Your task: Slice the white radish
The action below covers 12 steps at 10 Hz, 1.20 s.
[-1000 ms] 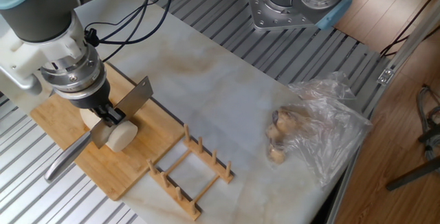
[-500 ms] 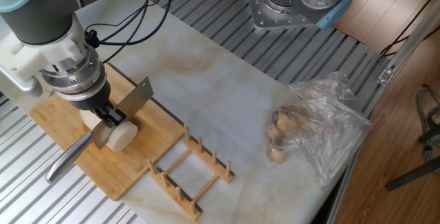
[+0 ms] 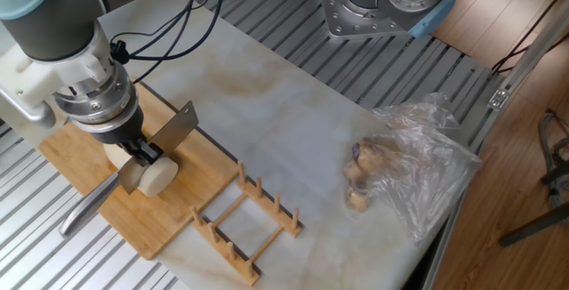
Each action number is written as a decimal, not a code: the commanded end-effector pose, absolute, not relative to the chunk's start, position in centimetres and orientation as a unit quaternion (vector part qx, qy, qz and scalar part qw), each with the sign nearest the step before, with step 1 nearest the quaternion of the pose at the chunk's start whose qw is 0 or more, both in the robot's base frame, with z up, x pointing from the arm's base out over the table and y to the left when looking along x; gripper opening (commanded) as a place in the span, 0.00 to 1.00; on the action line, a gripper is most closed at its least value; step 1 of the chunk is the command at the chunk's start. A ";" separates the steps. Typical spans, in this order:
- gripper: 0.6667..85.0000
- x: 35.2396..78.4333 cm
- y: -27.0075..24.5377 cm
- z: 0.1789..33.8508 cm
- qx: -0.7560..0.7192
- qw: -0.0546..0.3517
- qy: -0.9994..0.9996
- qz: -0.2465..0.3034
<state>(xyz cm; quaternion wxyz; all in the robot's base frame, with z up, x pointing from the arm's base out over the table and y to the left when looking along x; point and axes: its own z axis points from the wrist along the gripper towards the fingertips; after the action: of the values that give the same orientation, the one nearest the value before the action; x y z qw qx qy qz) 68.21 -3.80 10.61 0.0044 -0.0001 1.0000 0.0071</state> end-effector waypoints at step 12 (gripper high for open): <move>0.01 68.7 -3.3 10.0 0.006 0.009 1.000 0.012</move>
<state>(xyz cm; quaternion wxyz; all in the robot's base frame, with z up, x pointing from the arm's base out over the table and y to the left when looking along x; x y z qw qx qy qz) 68.57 -3.54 9.97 0.0071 0.0034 1.0000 0.0060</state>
